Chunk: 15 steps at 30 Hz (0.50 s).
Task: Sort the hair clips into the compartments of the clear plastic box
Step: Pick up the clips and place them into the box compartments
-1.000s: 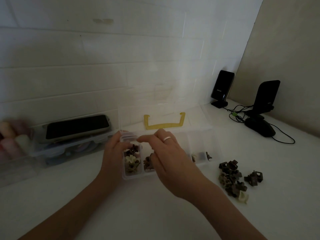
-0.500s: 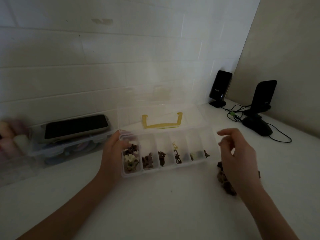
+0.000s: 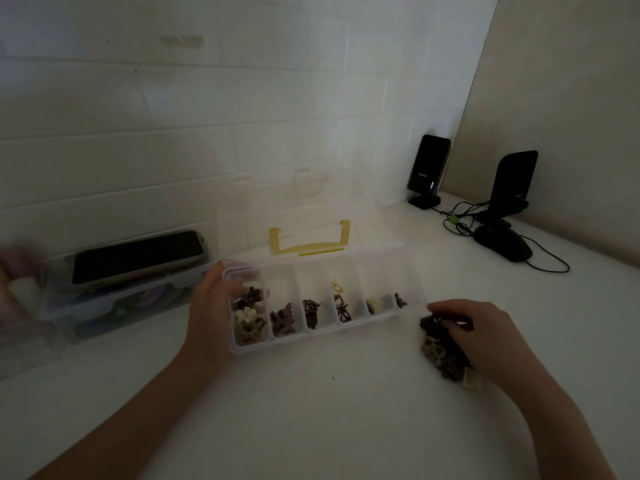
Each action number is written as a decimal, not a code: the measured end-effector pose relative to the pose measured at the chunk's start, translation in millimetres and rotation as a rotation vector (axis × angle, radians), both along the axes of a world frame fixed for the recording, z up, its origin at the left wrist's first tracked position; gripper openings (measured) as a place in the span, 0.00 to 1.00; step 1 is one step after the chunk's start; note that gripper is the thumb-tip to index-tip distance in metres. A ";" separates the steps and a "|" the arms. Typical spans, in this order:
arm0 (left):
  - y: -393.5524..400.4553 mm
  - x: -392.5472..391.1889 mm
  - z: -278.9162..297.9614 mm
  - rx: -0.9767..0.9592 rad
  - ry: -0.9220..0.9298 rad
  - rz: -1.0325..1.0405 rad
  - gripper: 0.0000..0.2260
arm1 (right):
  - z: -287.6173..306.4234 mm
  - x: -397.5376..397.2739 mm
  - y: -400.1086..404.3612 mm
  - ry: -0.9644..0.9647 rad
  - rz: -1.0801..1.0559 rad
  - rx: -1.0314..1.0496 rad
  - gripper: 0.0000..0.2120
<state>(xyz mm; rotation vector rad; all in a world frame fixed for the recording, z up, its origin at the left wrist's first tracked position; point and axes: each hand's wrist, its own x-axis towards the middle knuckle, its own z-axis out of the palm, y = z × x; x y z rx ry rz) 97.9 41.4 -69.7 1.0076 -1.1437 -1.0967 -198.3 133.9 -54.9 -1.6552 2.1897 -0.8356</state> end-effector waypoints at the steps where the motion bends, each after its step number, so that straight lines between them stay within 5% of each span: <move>1: 0.4 -0.4 0.1 0.023 0.015 -0.003 0.10 | 1.9 -0.2 1.0 -0.044 0.016 -0.033 0.15; 7: -0.1 2.9 -1.7 0.074 0.035 0.006 0.12 | 13.7 7.4 5.3 -0.345 0.152 -0.273 0.20; 12: -0.2 3.0 -0.1 0.051 0.031 0.016 0.11 | 12.9 6.3 5.0 -0.437 0.131 -0.317 0.19; 15: -0.2 3.4 -0.9 0.054 0.031 0.029 0.10 | 7.3 6.5 2.0 -0.327 0.107 -0.239 0.18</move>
